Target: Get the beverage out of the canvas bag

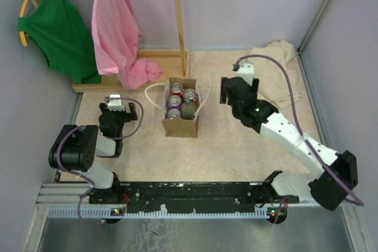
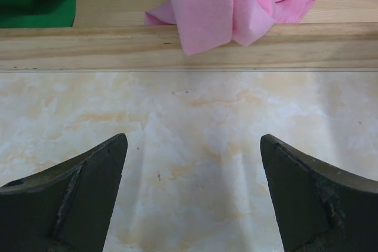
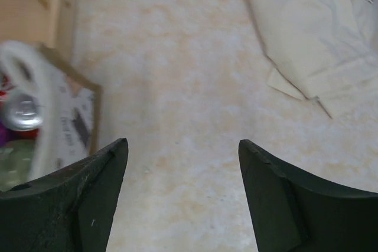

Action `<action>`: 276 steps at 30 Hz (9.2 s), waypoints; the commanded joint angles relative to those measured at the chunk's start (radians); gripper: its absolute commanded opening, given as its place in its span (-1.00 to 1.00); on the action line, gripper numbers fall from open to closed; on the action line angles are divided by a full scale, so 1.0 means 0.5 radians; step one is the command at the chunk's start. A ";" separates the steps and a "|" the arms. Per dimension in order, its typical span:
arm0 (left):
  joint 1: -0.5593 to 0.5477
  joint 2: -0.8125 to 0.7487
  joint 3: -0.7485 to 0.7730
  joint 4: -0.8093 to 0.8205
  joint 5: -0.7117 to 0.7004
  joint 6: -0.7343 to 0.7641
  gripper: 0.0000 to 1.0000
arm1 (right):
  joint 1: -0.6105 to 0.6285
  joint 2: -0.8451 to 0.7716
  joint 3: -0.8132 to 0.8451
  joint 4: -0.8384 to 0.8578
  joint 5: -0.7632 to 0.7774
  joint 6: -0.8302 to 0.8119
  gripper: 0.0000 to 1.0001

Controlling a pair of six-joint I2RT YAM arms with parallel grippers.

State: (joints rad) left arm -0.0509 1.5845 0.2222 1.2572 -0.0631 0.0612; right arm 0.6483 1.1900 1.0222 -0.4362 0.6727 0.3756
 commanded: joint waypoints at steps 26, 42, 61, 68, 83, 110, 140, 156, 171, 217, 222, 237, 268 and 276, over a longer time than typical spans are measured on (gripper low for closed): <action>-0.010 0.019 0.037 0.054 -0.006 0.012 1.00 | 0.767 0.815 0.744 -0.025 -0.256 -0.098 0.11; -0.011 0.019 0.037 0.055 -0.004 0.012 1.00 | 0.838 1.017 0.668 -0.108 -0.596 0.042 0.17; -0.010 0.020 0.037 0.054 -0.006 0.012 1.00 | 0.863 1.274 0.727 -0.069 -0.585 0.010 0.79; -0.013 0.019 0.036 0.053 -0.007 0.012 1.00 | 0.863 1.335 0.758 0.003 -0.564 0.017 0.57; -0.024 0.022 0.037 0.060 -0.020 0.021 1.00 | 0.863 1.589 0.898 0.039 -0.603 0.025 0.58; -0.026 0.022 0.037 0.058 -0.022 0.021 1.00 | 0.865 1.176 0.543 0.173 -0.552 -0.212 -1.00; -0.026 0.023 0.036 0.057 -0.023 0.020 1.00 | 0.863 0.696 0.888 0.235 -0.445 -0.623 -1.00; -0.027 0.021 0.037 0.057 -0.023 0.022 1.00 | 0.804 0.479 1.168 0.315 -0.053 -0.980 -1.00; -0.026 0.023 0.037 0.055 -0.024 0.022 1.00 | -0.258 0.227 0.890 0.392 -0.193 -0.793 -1.00; -0.025 0.022 0.037 0.053 -0.024 0.021 1.00 | -0.653 0.732 0.002 0.720 -0.739 -0.350 -1.00; -0.026 0.022 0.037 0.055 -0.024 0.021 1.00 | -0.652 0.692 -0.141 0.880 -0.717 -0.349 -0.78; -0.027 0.020 0.037 0.056 -0.023 0.020 1.00 | -0.651 0.564 -0.100 0.754 -0.653 -0.306 0.97; -0.027 0.022 0.037 0.056 -0.024 0.020 1.00 | 0.501 0.318 0.598 0.281 -0.697 -0.691 0.47; -0.024 0.022 0.037 0.055 -0.024 0.021 1.00 | 0.502 0.543 0.655 0.220 -0.837 -0.646 0.44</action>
State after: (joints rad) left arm -0.0574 1.5848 0.2279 1.2568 -0.0700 0.0685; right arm 0.8959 1.4437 1.2804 -0.3363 0.3065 0.0483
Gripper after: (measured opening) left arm 0.998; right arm 0.726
